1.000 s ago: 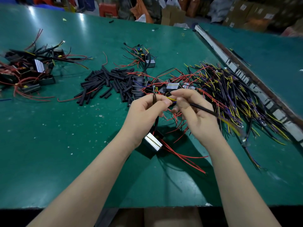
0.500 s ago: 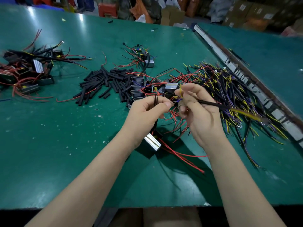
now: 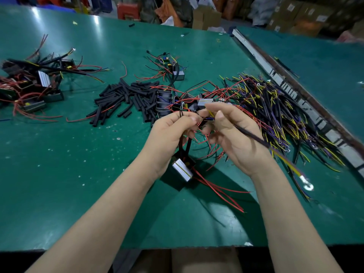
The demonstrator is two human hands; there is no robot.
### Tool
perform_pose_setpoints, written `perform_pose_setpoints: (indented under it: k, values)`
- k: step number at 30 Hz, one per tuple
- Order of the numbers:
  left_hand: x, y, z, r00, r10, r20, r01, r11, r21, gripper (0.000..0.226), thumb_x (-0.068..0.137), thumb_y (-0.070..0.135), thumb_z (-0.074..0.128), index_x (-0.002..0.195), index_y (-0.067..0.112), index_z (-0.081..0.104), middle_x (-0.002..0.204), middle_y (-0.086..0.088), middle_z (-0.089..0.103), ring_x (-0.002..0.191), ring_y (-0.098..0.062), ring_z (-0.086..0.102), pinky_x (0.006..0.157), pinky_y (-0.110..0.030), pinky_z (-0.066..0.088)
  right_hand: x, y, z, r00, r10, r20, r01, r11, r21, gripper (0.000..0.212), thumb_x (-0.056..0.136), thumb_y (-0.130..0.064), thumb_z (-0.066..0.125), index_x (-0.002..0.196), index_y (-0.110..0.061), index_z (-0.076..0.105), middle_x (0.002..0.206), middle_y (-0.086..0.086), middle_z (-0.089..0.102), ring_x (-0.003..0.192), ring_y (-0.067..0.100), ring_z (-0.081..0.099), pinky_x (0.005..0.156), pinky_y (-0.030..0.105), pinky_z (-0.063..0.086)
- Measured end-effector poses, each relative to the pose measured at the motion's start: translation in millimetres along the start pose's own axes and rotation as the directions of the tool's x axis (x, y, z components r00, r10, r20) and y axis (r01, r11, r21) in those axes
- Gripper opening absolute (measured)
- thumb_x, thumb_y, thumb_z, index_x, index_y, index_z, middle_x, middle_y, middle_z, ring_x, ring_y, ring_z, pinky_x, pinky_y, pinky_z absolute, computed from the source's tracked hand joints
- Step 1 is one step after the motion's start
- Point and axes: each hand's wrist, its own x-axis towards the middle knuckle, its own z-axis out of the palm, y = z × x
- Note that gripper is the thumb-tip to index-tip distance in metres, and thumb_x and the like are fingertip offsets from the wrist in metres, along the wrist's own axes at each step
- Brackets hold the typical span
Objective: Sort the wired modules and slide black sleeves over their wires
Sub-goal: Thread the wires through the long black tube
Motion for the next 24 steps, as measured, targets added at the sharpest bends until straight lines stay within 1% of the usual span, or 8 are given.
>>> perform_pose_setpoints:
  k: [3,5,6,8,11,16,21,24]
  values:
    - [0.6,0.6,0.0,0.999,-0.039,-0.001,0.039,0.999,-0.035,0.025,0.091,0.009,0.054,0.072,0.020,0.066,0.060,0.010,0.058,0.054,-0.003,0.051,0.057,-0.020,0.036,-0.7,-0.9,0.9,0.996,-0.033,-0.078,0.014,0.972,-0.235,0.019,0.095,-0.022,0.053,0.102,-0.032,0.067,0.094,-0.007,0.069,0.070,0.008,0.059,0.062,0.021,0.047]
    - [0.4,1.1,-0.2,0.999,-0.046,-0.002,0.046,0.998,-0.044,0.026,0.091,0.009,0.054,0.072,0.020,0.067,0.060,0.010,0.059,0.055,-0.003,0.052,0.060,-0.021,0.037,-1.3,0.8,2.5,0.994,-0.059,-0.094,0.024,0.941,-0.337,0.017,0.095,-0.021,0.049,0.102,-0.029,0.062,0.084,0.000,0.065,0.065,0.008,0.057,0.063,0.021,0.046]
    - [0.1,1.0,0.0,0.999,-0.038,-0.003,0.038,0.999,-0.029,0.026,0.091,0.008,0.055,0.072,0.020,0.067,0.060,0.010,0.059,0.055,-0.004,0.052,0.060,-0.022,0.036,-1.2,2.3,3.9,0.993,-0.073,-0.091,0.031,0.916,-0.400,0.015,0.096,-0.021,0.048,0.101,-0.027,0.060,0.079,0.004,0.062,0.063,0.008,0.055,0.063,0.020,0.045]
    - [-1.2,-0.5,1.3,1.000,-0.006,-0.020,0.007,0.999,0.042,0.023,0.090,0.008,0.056,0.073,0.020,0.066,0.060,0.011,0.058,0.055,-0.004,0.051,0.061,-0.023,0.037,-0.1,7.0,8.0,0.993,-0.073,-0.092,0.016,0.862,-0.507,0.010,0.099,-0.018,0.046,0.098,-0.024,0.055,0.074,-0.001,0.053,0.062,0.004,0.048,0.063,0.018,0.041]
    - [-2.3,-2.5,3.0,0.998,0.020,-0.056,-0.014,0.994,0.110,0.019,0.090,0.010,0.057,0.075,0.020,0.065,0.059,0.013,0.056,0.055,-0.004,0.051,0.061,-0.022,0.040,1.4,9.2,13.1,0.993,-0.007,-0.117,-0.042,0.907,-0.419,0.017,0.098,-0.008,0.050,0.094,-0.024,0.050,0.077,0.001,0.046,0.060,-0.001,0.042,0.059,0.013,0.037]
    - [-0.7,-2.3,1.9,1.000,0.017,-0.024,-0.015,0.994,0.104,0.021,0.093,0.014,0.053,0.078,0.020,0.066,0.059,0.015,0.056,0.055,-0.003,0.050,0.053,-0.012,0.038,1.3,1.2,2.9,0.983,-0.031,-0.178,-0.007,0.978,-0.208,0.018,0.087,-0.012,0.053,0.101,-0.023,0.051,0.082,0.005,0.060,0.050,0.009,0.052,0.055,0.019,0.045]
    - [1.0,-2.5,3.2,0.997,-0.045,0.056,0.042,0.998,0.055,0.035,0.091,0.037,0.040,0.086,0.026,0.072,0.068,0.009,0.062,0.058,-0.007,0.054,0.055,-0.020,0.036,3.0,1.1,-2.0,0.970,-0.070,-0.233,0.026,0.982,-0.187,0.021,0.089,-0.004,0.053,0.102,-0.020,0.049,0.077,-0.002,0.069,0.051,0.009,0.053,0.056,0.020,0.047]
    - [0.5,-6.3,3.6,0.995,-0.011,0.103,-0.008,0.984,0.179,0.035,0.085,0.035,0.037,0.087,0.028,0.072,0.071,0.012,0.064,0.061,-0.006,0.054,0.055,-0.018,0.037,2.9,-0.4,-5.3,0.946,-0.109,-0.307,0.047,0.978,-0.201,0.024,0.087,-0.003,0.056,0.103,-0.019,0.046,0.078,0.000,0.071,0.054,0.008,0.054,0.059,0.021,0.047]
